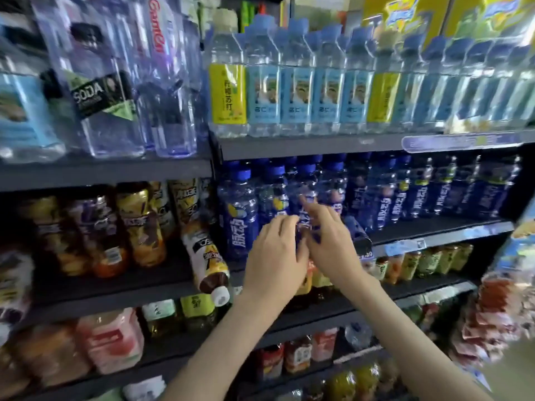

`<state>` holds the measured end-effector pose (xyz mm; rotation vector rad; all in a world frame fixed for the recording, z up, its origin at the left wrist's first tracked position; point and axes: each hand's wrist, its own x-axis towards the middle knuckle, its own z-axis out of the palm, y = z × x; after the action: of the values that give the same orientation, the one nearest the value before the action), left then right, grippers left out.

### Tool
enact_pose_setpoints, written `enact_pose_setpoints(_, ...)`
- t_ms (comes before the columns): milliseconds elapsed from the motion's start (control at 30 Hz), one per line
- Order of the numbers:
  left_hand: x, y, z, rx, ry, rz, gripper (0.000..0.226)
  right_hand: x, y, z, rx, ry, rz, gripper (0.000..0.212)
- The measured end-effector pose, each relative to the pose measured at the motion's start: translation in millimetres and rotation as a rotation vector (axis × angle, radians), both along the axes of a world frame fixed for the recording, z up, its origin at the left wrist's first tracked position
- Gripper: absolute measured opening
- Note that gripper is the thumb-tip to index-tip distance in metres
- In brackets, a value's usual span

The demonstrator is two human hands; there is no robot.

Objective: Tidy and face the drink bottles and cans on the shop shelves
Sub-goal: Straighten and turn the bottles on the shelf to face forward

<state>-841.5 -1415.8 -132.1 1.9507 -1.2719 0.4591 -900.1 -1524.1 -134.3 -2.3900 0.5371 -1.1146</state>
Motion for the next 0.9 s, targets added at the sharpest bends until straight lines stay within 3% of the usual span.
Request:
enact_pose_setpoints(133, 17.8, 41.9, -37.4, 0.031, 0.022, 0.17, 0.042, 29.1, 24.8, -33.1, -0.011, 0.119, 0.206, 0.046)
enact_pose_setpoints(267, 41.5, 86.0, -61.0, 0.051, 0.069, 0.243, 0.051, 56.6, 52.3, -66.9, -0.051, 0.306, 0.426, 0.069)
enact_pose_setpoints(433, 76.7, 116.2, -81.6, 0.223, 0.17, 0.259, 0.064, 90.8, 62.8, -100.7, -0.239, 0.437, 0.422, 0.091)
enact_pose_setpoints(600, 110.6, 114.2, -93.0, 0.374, 0.2, 0.184, 0.076, 110.4, 68.6, -97.3, -0.242, 0.368, 0.419, 0.074)
enact_pose_setpoints(733, 129.6, 104.9, -88.3, 0.317, 0.153, 0.122, 0.082, 115.4, 72.7, -99.7, -0.276, 0.226, 0.422, 0.087)
enact_pose_setpoints(900, 157.2, 90.0, -74.1, 0.084, 0.147, -0.027, 0.075, 120.0, 84.0, -73.2, 0.112, -0.006, 0.307, 0.078)
